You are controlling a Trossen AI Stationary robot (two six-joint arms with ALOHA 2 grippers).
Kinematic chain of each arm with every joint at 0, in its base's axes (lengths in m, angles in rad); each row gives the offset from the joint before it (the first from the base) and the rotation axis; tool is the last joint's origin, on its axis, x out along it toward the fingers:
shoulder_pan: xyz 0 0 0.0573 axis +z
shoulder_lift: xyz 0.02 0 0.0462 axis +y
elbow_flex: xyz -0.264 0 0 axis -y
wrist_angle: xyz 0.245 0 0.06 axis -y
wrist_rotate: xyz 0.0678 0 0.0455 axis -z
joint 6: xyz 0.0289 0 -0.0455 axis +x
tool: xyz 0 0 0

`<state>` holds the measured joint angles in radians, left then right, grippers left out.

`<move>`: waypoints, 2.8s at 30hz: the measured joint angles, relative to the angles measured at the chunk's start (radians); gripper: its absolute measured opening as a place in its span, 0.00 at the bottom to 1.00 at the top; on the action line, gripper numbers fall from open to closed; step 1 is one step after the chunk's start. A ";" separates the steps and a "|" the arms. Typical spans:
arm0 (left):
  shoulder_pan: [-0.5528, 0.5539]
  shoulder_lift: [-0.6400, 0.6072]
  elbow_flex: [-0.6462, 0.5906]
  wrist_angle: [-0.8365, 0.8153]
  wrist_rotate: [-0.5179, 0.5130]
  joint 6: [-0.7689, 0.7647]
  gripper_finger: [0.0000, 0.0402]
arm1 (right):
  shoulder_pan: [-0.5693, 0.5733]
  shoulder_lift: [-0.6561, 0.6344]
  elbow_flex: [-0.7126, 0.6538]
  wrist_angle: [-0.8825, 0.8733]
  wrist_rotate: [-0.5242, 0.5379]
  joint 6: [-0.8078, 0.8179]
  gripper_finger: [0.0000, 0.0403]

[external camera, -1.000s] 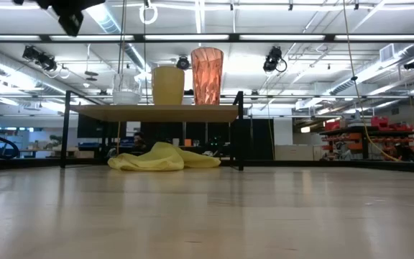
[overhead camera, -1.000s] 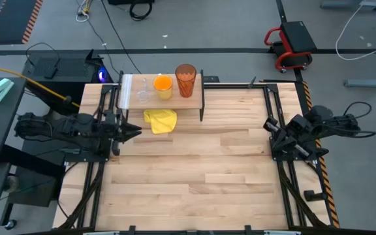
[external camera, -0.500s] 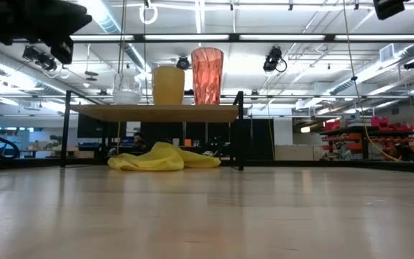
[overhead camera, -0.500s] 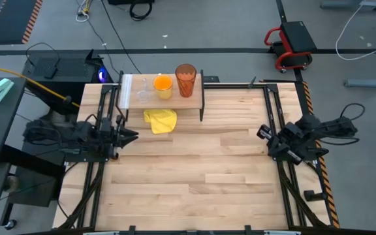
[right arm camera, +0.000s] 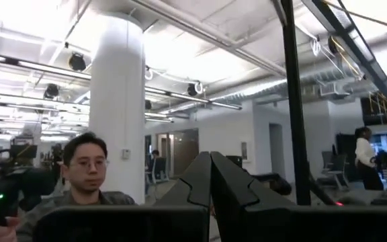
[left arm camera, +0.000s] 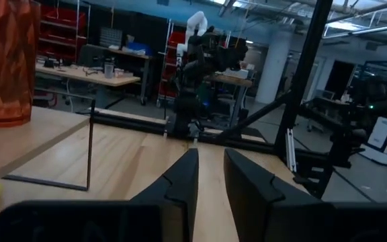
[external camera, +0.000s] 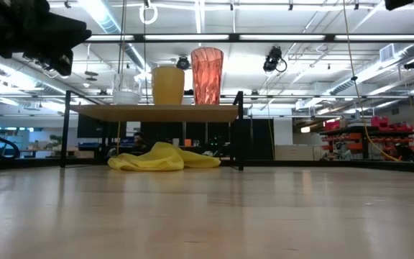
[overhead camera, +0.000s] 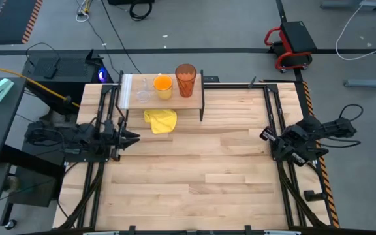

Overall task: Stack small to large cups/mugs on shelf
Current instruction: Return to Home Position

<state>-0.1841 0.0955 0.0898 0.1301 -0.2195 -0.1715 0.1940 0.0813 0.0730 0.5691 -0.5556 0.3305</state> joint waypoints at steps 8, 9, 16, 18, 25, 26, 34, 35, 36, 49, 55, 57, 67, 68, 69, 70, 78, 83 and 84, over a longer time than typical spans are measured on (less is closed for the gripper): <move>0.000 -0.048 0.000 0.020 0.000 0.030 0.22 | 0.000 -0.080 0.002 -0.010 -0.041 -0.001 0.03; 0.000 -0.062 0.000 0.022 0.000 0.039 0.22 | 0.000 -0.080 0.004 -0.008 -0.043 -0.001 0.03; 0.001 -0.090 0.000 0.013 0.016 0.051 0.21 | -0.002 -0.080 0.003 -0.029 -0.040 -0.021 0.03; 0.001 -0.091 0.000 -0.010 0.016 0.041 0.20 | -0.002 -0.080 0.003 -0.052 -0.025 -0.027 0.03; 0.002 -0.091 0.000 -0.061 0.017 0.013 0.21 | -0.002 -0.080 0.003 -0.224 0.093 -0.071 0.03; 0.002 -0.091 0.000 -0.075 0.017 0.002 0.21 | -0.002 -0.080 0.003 -0.238 0.101 -0.074 0.03; 0.002 -0.089 0.000 -0.106 0.016 -0.026 0.22 | -0.002 -0.080 0.003 -0.290 0.115 -0.088 0.03; 0.002 -0.089 -0.004 -0.097 0.016 -0.026 0.21 | -0.002 -0.080 0.003 -0.301 0.123 -0.088 0.03; 0.002 -0.090 -0.019 -0.072 0.016 -0.026 0.21 | -0.002 -0.080 0.003 -0.311 0.134 -0.088 0.03; 0.002 -0.089 -0.079 -0.080 0.017 0.046 0.22 | -0.002 -0.080 0.003 -0.490 0.149 -0.219 0.03; 0.002 -0.089 -0.079 -0.078 0.017 0.052 0.23 | -0.002 -0.080 0.002 -0.581 0.148 -0.195 0.03; 0.002 -0.089 -0.079 -0.078 0.016 0.052 0.22 | -0.002 -0.080 0.002 -0.581 0.148 -0.185 0.03; 0.002 -0.089 -0.079 -0.078 0.015 0.052 0.21 | -0.002 -0.080 0.002 -0.580 0.148 -0.168 0.03; 0.002 -0.089 -0.079 -0.078 0.015 0.052 0.22 | -0.002 -0.080 0.002 -0.580 0.148 -0.168 0.03; 0.002 -0.089 -0.079 -0.078 0.015 0.052 0.22 | -0.002 -0.080 0.002 -0.580 0.148 -0.168 0.03; 0.002 -0.089 -0.079 -0.078 0.015 0.052 0.22 | -0.002 -0.080 0.002 -0.580 0.148 -0.168 0.03; 0.002 -0.089 -0.080 -0.078 0.015 0.052 0.21 | -0.002 -0.080 0.002 -0.580 0.148 -0.168 0.03; 0.002 -0.089 -0.080 -0.078 0.015 0.052 0.20 | -0.002 -0.080 0.002 -0.579 0.148 -0.168 0.03; 0.002 -0.089 -0.080 -0.078 0.015 0.052 0.20 | -0.002 -0.080 0.002 -0.579 0.148 -0.168 0.03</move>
<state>-0.1822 0.0063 0.0101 0.0517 -0.2043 -0.1192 0.1921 0.0010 0.0753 -0.0101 -0.4076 0.1623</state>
